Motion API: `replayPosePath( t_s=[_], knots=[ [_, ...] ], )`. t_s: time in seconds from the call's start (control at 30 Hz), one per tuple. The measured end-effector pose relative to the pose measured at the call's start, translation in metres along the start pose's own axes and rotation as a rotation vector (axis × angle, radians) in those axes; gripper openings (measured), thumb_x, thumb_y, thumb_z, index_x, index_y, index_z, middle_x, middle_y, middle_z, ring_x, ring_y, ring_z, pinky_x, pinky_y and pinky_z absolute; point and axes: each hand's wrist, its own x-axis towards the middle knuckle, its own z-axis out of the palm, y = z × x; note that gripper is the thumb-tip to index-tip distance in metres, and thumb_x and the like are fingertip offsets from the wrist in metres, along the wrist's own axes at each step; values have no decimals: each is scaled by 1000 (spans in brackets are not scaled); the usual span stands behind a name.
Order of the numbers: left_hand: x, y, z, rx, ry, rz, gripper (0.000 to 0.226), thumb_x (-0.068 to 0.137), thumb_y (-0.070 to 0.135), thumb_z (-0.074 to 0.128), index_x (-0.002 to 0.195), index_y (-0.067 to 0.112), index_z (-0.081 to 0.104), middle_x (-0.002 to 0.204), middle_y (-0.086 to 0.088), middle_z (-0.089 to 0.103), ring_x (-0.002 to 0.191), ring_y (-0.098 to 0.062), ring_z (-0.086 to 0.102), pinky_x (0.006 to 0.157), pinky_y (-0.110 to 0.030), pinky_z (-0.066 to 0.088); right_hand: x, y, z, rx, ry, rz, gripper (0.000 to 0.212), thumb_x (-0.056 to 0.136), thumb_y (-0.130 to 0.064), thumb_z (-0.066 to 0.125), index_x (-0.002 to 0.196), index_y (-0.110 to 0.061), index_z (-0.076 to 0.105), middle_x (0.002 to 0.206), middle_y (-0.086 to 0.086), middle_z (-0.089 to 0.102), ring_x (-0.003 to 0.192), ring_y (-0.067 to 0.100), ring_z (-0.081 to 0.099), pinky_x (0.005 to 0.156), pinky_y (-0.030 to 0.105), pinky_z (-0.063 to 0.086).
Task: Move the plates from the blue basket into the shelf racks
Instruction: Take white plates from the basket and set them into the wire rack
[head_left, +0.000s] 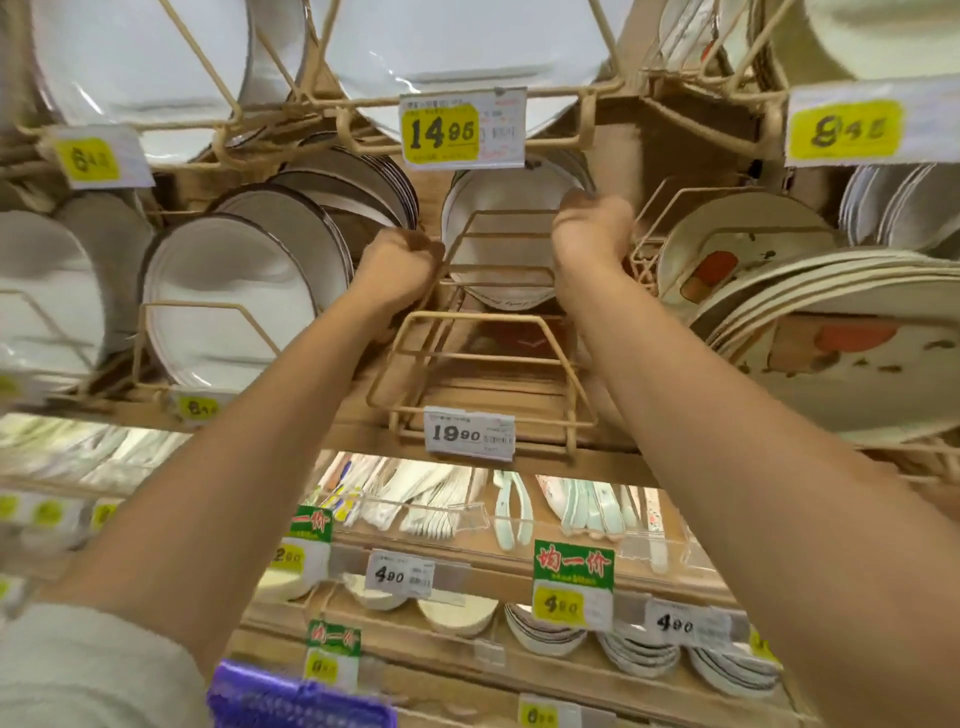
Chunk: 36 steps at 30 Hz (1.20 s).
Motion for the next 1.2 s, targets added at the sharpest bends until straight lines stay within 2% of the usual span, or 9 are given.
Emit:
replayPosePath(
  t_s=[0.07, 0.17, 0.23, 0.4, 0.63, 0.8, 0.93, 1.07, 1.2],
  knots=[
    [-37, 5, -15, -53, 9, 50, 26, 93, 28, 54, 98, 9, 72, 96, -10, 72, 91, -25, 67, 87, -39, 53, -22, -7, -7, -83, -35, -113, 15, 95, -11, 47, 94, -16, 60, 87, -3, 59, 82, 11, 56, 72, 23, 46],
    [-100, 8, -37, -227, 27, 82, 20, 94, 23, 54, 89, 17, 72, 96, -9, 74, 96, -26, 68, 92, -46, 53, -51, -13, -22, -22, -147, -208, 24, 93, -7, 45, 83, -9, 68, 83, 5, 67, 78, 16, 64, 69, 27, 50],
    [-144, 6, -52, -311, 44, 96, 19, 95, 17, 53, 90, 12, 71, 98, -13, 73, 97, -28, 69, 90, -44, 54, -75, -19, -37, 108, -218, -205, 28, 91, -3, 44, 78, -13, 67, 81, 7, 70, 76, 17, 68, 67, 23, 50],
    [-229, -34, -90, -323, 164, 46, 20, 97, 11, 51, 95, 12, 70, 97, -6, 74, 98, -21, 69, 88, -33, 55, -144, 2, -76, 232, -342, -68, 29, 90, -1, 47, 80, -17, 69, 83, 7, 74, 82, 18, 72, 69, 20, 54],
    [-328, -134, -132, -361, 238, -302, 25, 99, 9, 48, 88, 13, 70, 88, -10, 74, 85, -20, 71, 78, -27, 56, -229, 96, -94, -17, -565, 214, 26, 88, -1, 48, 82, -15, 69, 77, 3, 75, 69, 16, 71, 60, 18, 54],
    [-384, -216, -165, -359, 236, -558, 27, 99, 6, 46, 82, 10, 67, 78, -2, 72, 68, -10, 69, 73, -28, 54, -307, 168, -90, -250, -742, 384, 29, 91, 3, 48, 80, -13, 69, 78, 10, 74, 65, 14, 69, 61, 20, 56],
    [-424, -277, -207, -309, 243, -733, 31, 100, 4, 42, 76, 9, 63, 75, -5, 68, 65, -17, 64, 67, -28, 51, -364, 209, -68, -346, -788, 436, 26, 91, 6, 45, 83, -4, 67, 75, 12, 70, 55, 7, 65, 55, 15, 54],
    [-456, -329, -247, -260, 229, -847, 32, 98, 3, 42, 75, 11, 61, 70, -2, 68, 57, -12, 63, 52, -16, 50, -407, 250, -43, -444, -831, 511, 22, 91, 3, 47, 84, -6, 66, 78, 14, 69, 61, 17, 63, 58, 19, 54],
    [-473, -368, -268, -239, 181, -955, 25, 96, 11, 47, 79, 13, 64, 76, -2, 71, 62, -12, 65, 61, -24, 49, -439, 293, -32, -588, -821, 577, 21, 92, 1, 47, 91, -4, 67, 77, 11, 69, 64, 19, 64, 61, 22, 55]
  ],
)
